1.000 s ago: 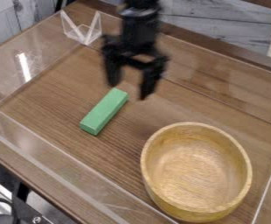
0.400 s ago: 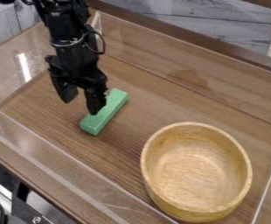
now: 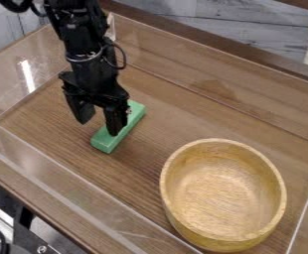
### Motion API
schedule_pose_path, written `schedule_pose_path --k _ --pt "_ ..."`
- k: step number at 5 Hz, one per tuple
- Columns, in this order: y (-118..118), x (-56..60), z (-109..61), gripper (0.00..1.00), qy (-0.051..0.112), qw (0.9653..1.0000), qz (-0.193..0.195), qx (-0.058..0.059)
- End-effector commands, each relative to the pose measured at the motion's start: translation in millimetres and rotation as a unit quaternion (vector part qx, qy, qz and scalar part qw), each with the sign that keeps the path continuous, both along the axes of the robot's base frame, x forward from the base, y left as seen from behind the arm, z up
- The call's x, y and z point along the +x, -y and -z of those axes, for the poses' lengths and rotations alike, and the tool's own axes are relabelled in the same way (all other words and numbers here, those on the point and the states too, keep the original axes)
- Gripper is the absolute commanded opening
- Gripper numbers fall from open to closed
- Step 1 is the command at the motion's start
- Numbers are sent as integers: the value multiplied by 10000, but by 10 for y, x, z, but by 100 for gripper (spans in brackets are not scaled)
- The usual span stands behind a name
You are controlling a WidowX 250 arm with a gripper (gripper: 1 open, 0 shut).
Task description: Put the green block in the brown bowl
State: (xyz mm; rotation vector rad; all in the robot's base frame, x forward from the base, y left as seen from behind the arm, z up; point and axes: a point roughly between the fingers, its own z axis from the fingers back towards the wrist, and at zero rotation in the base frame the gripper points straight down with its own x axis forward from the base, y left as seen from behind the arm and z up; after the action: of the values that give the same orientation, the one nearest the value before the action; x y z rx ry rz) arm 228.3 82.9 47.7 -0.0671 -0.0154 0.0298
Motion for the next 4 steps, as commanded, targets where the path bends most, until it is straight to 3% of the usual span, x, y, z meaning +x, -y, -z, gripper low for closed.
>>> schedule_pose_path --k 1,4 --pt "-19 145 -71 100 243 9997 -20 59" --pt "4 223 42 100 244 9996 -130 -23"
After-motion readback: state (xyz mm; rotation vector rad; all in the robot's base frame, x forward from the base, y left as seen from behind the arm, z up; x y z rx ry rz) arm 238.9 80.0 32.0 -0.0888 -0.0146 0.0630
